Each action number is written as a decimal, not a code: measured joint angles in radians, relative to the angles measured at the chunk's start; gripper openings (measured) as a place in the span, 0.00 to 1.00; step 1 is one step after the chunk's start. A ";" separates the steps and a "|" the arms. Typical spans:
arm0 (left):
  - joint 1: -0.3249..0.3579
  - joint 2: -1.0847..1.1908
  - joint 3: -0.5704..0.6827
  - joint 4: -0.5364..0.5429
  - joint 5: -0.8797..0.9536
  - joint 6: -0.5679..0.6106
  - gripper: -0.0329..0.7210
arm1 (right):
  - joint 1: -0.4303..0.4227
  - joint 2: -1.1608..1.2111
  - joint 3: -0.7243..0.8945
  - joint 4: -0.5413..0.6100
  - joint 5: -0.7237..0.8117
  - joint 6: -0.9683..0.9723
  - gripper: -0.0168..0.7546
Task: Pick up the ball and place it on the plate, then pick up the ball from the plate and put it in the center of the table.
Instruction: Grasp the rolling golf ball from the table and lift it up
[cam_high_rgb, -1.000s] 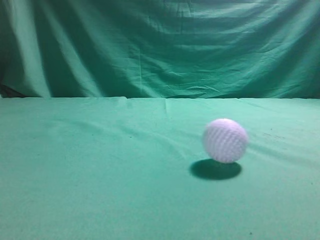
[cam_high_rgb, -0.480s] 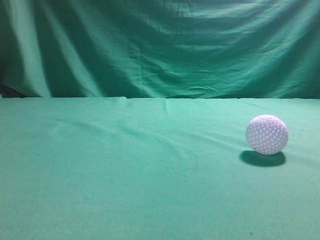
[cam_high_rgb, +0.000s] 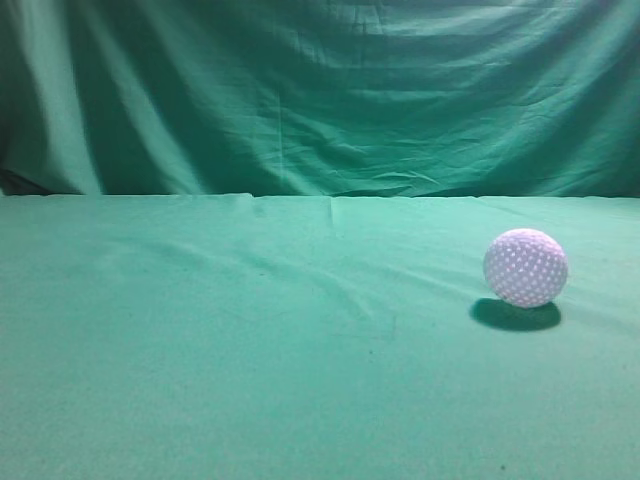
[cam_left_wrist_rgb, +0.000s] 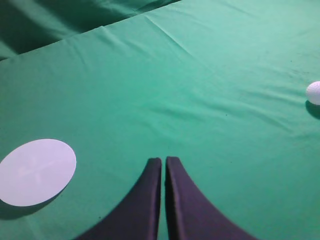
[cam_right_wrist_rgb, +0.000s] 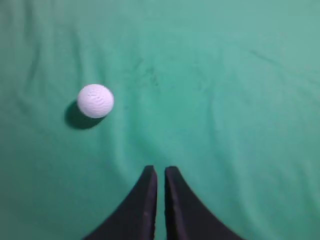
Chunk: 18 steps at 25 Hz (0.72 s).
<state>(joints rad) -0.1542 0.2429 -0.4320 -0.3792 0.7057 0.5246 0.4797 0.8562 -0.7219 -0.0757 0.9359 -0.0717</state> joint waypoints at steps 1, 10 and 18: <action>0.000 0.000 0.005 0.002 -0.002 0.000 0.04 | 0.040 0.031 -0.007 0.000 -0.002 -0.008 0.08; 0.000 0.000 0.014 0.004 -0.008 0.000 0.04 | 0.199 0.372 -0.068 0.014 -0.059 0.004 0.38; 0.000 -0.006 0.014 0.029 -0.008 0.000 0.04 | 0.199 0.612 -0.099 0.014 -0.185 0.046 0.74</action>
<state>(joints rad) -0.1542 0.2365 -0.4178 -0.3505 0.6980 0.5246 0.6784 1.4687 -0.8209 -0.0615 0.7508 -0.0255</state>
